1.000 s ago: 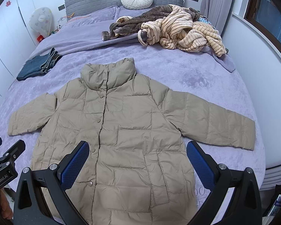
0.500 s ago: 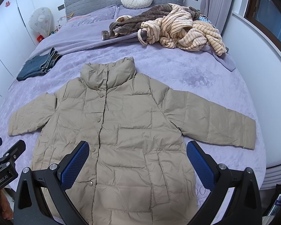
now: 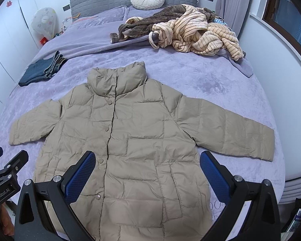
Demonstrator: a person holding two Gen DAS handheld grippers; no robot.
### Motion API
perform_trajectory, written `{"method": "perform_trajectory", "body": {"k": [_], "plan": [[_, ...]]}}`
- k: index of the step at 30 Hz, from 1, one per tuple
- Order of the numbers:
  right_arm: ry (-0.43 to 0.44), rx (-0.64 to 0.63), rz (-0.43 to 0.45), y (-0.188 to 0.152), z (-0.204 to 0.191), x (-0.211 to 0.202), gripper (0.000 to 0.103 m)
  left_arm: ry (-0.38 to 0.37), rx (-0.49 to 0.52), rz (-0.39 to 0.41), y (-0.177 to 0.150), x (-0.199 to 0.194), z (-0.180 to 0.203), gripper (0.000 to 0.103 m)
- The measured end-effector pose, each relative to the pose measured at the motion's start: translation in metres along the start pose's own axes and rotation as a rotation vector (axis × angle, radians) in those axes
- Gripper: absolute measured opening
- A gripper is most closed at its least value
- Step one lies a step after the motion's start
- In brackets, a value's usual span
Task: Fold large clothes
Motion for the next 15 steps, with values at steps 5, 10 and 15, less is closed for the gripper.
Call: {"method": "perform_trajectory", "body": {"k": [5,10,15], "plan": [[0.0,0.0,0.0,0.0009,0.0001,-0.0007,0.103,0.0,0.0,0.0,0.0004,0.0001,0.0001,0.103],[0.0,0.0,0.0,0.0007,-0.0004,-0.0004,0.103,0.0,0.0,0.0,0.0006,0.0001,0.0001,0.103],[-0.001,0.001,0.0,0.0006,-0.0005,-0.0004,0.103,0.001,0.0,0.001,0.0008,0.0002,-0.0007,0.103]]}}
Point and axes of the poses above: each gripper's, at about its wrist camera, not at the fingertips, and x roughly the way its jaws point, z to its right, y to its top, the point moved 4 cm from there along x, roughly the way its jaws point, and after that the axes turned 9 degrees about z, right-handed, at the moved point
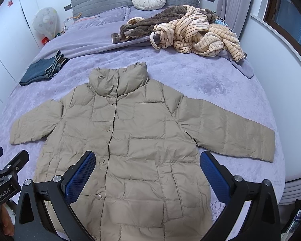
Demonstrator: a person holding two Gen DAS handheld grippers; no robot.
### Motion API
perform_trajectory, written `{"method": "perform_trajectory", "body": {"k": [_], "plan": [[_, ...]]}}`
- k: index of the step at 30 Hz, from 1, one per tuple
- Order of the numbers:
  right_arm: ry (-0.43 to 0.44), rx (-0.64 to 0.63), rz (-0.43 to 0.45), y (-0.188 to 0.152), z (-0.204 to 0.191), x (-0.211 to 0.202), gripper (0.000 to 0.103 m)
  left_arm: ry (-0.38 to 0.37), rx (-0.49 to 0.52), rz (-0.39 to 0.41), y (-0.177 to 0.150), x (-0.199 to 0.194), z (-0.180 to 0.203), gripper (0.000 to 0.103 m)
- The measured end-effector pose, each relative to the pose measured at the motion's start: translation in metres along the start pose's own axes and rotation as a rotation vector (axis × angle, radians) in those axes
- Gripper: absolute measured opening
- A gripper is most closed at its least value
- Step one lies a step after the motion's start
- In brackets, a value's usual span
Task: Fold large clothes
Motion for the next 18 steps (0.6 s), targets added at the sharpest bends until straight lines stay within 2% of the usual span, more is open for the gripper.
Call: {"method": "perform_trajectory", "body": {"k": [18], "plan": [[0.0,0.0,-0.001,-0.001,-0.0004,0.0,0.103,0.0,-0.001,-0.001,-0.0003,-0.0001,0.0004,0.103]]}}
Point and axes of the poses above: each gripper's, at about its wrist camera, not at the fingertips, and x roughly the way its jaws point, z to its right, y to its top, the point moved 4 cm from there along x, roughly the way its jaws point, and after that the axes turned 9 degrees about z, right-handed, at the moved point
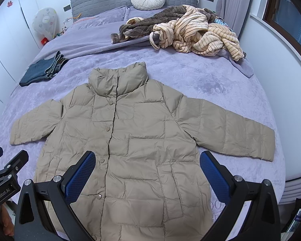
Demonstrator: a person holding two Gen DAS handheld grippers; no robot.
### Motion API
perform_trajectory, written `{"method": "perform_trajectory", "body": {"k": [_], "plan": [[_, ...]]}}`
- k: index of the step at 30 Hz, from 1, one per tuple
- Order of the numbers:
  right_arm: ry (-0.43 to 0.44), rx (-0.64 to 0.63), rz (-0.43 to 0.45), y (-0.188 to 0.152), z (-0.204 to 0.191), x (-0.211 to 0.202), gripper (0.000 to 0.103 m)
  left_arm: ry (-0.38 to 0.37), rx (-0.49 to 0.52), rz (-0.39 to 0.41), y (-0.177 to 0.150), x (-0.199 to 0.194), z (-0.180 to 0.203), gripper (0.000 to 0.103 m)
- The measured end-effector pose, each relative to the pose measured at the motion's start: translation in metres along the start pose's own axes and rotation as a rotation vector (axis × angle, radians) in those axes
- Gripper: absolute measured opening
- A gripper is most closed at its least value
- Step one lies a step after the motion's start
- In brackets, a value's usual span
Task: Fold large clothes
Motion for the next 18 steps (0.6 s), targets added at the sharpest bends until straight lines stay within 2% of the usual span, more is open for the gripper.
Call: {"method": "perform_trajectory", "body": {"k": [18], "plan": [[0.0,0.0,-0.003,0.0004,-0.0003,0.0,0.103,0.0,0.001,0.001,-0.0005,-0.0001,0.0004,0.103]]}}
Point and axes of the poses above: each gripper's, at about its wrist camera, not at the fingertips, and x roughly the way its jaws point, z to its right, y to its top, the point moved 4 cm from there along x, roughly the way its jaws point, and after that the axes turned 9 degrees about z, right-handed, at the moved point
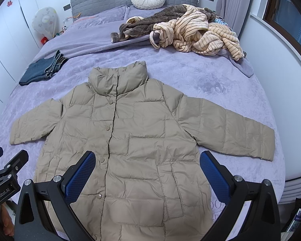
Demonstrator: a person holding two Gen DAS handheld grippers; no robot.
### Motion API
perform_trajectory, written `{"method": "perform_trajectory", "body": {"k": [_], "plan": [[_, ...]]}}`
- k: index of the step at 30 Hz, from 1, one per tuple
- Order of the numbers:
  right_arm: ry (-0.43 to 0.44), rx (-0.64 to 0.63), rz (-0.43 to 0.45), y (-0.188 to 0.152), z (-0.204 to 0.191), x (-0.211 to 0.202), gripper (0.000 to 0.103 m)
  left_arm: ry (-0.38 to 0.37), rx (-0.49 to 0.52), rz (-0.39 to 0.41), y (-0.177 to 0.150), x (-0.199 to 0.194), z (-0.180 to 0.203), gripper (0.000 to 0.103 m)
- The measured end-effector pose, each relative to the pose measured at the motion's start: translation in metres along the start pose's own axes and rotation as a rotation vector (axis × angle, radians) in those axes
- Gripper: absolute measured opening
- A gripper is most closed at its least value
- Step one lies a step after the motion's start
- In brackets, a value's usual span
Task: Fold large clothes
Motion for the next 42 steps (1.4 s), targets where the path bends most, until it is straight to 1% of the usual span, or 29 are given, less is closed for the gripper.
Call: {"method": "perform_trajectory", "body": {"k": [22,32,37,40,42], "plan": [[-0.002,0.003,-0.003,0.0,0.0,0.001,0.103,-0.003,0.001,-0.002,-0.001,0.0,-0.001,0.103],[-0.005,0.004,-0.012,-0.001,0.0,0.001,0.103,-0.013,-0.003,-0.014,-0.002,0.006,-0.002,0.103],[-0.009,0.025,-0.022,-0.006,-0.001,0.0,0.103,-0.027,0.0,-0.04,-0.005,0.016,-0.004,0.103],[0.016,0.041,-0.038,-0.006,-0.01,0.009,0.103,-0.062,-0.034,-0.08,-0.01,0.028,-0.013,0.103],[0.049,0.055,-0.051,-0.007,-0.015,0.012,0.103,-0.101,-0.071,-0.104,-0.014,0.037,-0.024,0.103]]}}
Point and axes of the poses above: each gripper's, at about its wrist camera, not at the fingertips, and x roughly the way its jaws point, z to its right, y to its top, the point moved 4 cm from there along x, roughly the way its jaws point, and after that the axes turned 9 degrees about z, right-handed, at the moved point
